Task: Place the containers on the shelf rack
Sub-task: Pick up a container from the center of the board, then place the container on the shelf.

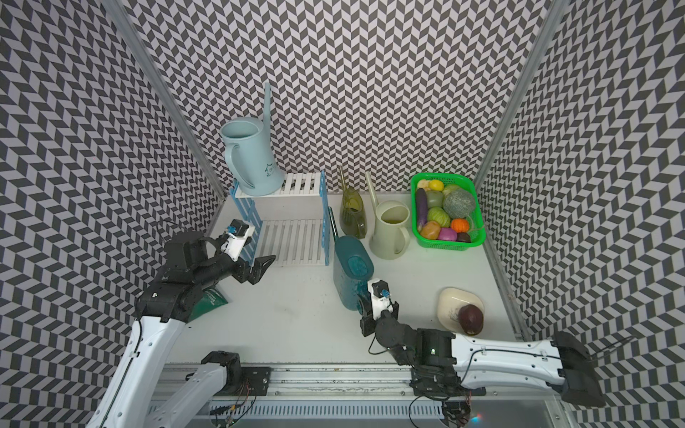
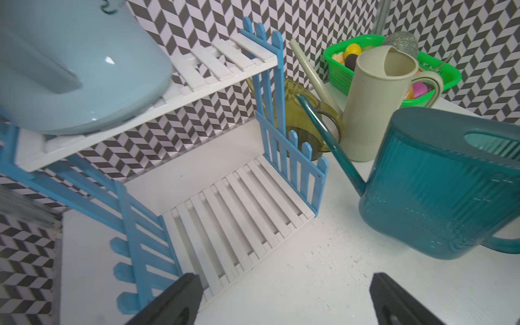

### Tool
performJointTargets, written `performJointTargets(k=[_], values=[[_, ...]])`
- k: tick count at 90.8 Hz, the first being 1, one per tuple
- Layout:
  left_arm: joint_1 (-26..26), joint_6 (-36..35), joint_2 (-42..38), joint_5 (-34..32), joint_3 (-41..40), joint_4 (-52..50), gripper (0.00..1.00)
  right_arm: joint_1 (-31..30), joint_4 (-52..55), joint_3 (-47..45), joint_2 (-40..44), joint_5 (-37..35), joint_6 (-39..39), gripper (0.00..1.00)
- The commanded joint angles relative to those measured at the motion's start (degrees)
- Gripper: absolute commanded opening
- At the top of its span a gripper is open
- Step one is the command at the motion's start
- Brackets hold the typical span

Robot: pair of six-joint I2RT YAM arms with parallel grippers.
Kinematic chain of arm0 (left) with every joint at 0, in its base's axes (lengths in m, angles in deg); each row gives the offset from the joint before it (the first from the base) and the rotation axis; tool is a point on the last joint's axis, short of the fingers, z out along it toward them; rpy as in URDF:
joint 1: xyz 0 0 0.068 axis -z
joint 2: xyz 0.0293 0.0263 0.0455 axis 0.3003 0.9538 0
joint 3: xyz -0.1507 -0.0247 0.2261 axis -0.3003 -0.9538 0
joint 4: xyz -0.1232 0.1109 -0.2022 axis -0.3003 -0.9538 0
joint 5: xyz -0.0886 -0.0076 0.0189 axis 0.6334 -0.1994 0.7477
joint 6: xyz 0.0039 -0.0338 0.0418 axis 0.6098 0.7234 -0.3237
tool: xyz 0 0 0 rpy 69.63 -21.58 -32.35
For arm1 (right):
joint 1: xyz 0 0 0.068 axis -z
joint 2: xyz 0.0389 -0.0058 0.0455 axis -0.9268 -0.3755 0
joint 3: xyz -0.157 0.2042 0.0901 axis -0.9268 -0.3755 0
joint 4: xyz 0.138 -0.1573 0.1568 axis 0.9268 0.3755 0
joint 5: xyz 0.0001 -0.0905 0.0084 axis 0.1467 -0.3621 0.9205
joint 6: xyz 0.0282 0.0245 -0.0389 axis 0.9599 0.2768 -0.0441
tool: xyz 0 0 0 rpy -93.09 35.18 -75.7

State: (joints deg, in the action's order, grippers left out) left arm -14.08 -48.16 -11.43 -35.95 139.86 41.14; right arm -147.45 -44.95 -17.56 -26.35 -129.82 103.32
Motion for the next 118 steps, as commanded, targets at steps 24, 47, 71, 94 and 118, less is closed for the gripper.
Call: performJointTargets(k=[24,47,71,94,118], values=[[-12.29,-5.47,0.22,0.14,2.51,-2.77,1.00,-6.08,12.53,17.87,-3.75,-10.38,6.53,0.02],[-15.99,-5.12,2.15,4.04,1.10,0.11,1.00,-7.50,16.65,30.63,-10.31,-10.88,5.32,0.02],[-16.01,-3.55,3.35,9.64,1.16,1.68,1.00,-7.69,15.86,46.01,-19.58,-15.11,-1.82,0.04],[-16.05,-2.84,3.59,13.58,1.49,1.75,1.00,-1.26,10.65,61.07,-32.46,-15.30,-9.70,0.05],[-15.94,-3.27,2.05,15.62,0.46,1.76,1.00,6.62,8.44,78.53,-45.31,-10.50,-15.76,0.05]])
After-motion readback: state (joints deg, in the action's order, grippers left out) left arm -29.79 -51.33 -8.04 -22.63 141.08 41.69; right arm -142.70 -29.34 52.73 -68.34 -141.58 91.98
